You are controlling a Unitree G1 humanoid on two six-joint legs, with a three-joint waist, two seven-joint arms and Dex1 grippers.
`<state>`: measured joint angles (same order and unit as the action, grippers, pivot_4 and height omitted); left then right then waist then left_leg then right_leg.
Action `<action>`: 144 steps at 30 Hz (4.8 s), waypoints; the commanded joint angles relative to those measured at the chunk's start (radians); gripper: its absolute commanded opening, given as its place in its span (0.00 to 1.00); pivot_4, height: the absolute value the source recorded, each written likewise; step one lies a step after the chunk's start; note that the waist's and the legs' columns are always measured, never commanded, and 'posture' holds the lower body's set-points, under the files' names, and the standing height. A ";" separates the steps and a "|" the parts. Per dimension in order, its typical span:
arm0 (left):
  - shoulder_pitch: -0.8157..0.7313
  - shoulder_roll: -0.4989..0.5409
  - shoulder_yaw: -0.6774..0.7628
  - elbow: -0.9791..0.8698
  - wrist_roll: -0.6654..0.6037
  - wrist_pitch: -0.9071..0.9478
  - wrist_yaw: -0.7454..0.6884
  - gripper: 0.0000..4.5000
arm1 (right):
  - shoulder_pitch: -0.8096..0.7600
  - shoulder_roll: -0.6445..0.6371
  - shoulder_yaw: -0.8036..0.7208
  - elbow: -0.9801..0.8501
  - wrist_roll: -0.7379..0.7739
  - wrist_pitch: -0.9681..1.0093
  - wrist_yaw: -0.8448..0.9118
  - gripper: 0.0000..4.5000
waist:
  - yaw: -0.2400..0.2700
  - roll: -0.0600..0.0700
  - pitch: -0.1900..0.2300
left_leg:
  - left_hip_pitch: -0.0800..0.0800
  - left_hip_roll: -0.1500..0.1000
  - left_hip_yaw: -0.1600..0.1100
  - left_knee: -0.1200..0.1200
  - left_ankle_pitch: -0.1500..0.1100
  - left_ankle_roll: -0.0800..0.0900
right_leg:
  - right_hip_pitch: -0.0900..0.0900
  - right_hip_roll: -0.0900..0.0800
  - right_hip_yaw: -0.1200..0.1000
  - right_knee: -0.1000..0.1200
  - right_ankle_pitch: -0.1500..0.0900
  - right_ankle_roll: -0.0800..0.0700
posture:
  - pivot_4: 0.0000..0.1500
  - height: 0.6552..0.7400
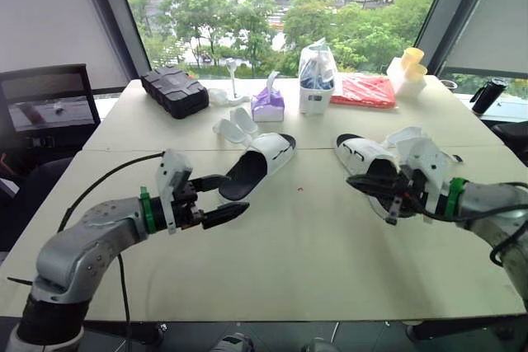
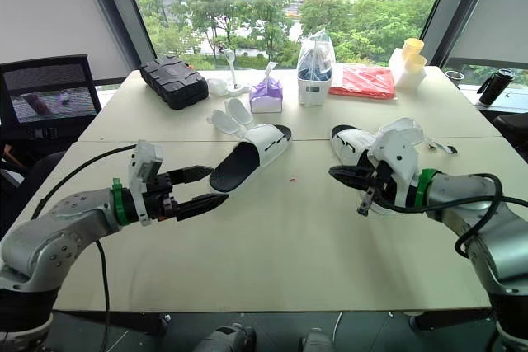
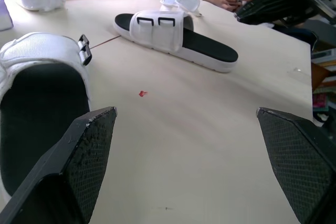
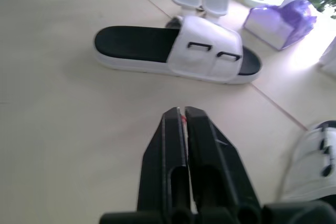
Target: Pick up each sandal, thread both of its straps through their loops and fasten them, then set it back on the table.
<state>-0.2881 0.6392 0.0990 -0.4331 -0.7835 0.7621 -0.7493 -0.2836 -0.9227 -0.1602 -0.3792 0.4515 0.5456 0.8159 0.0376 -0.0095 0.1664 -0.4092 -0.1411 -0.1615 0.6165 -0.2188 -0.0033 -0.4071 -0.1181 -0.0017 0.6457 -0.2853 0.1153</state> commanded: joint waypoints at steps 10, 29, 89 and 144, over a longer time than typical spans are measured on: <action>-0.026 -0.012 -0.022 -0.001 0.047 -0.053 -0.017 1.00 | -0.145 -0.088 0.171 0.353 -0.502 -0.384 -0.112 0.99 | -0.004 0.000 0.000 | 0.000 0.000 0.000 0.000 0.001 -0.001 | 0.000 0.000 0.000 0.001 0.000 0.000 | 1.00 1.00; -0.015 -0.023 -0.028 -0.026 0.064 -0.049 0.003 1.00 | -0.623 0.099 0.517 1.171 -1.014 -0.862 -0.387 0.99 | -0.047 0.000 0.000 | 0.001 0.000 0.001 -0.001 0.006 -0.010 | -0.001 0.001 0.001 0.003 0.000 0.000 | 1.00 1.00; -0.072 -0.036 -0.117 0.097 0.175 -0.143 -0.127 1.00 | -0.569 0.123 0.751 0.919 -1.055 -1.856 -0.519 0.00 | -0.056 0.001 0.001 | 0.003 0.007 0.022 -0.002 0.008 -0.012 | -0.016 0.015 0.027 0.018 0.002 -0.001 | 1.00 1.00; -0.058 -0.048 -0.128 0.052 0.168 -0.110 -0.114 1.00 | -0.729 0.210 0.728 1.190 -1.449 -1.916 -0.832 0.00 | -0.057 0.001 0.001 | 0.003 0.011 0.025 -0.002 0.008 -0.013 | -0.017 0.017 0.028 0.018 0.003 -0.002 | 1.00 1.00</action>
<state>-0.3475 0.5868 -0.0456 -0.3379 -0.6018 0.6518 -0.8650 -0.9831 -0.7148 0.5763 0.8128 -1.0065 -1.3601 0.0116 -0.0198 -0.0089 0.1673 -0.4063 -0.1304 -0.1365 0.6147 -0.2109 -0.0162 -0.4242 -0.1011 0.0266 0.6640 -0.2823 0.1127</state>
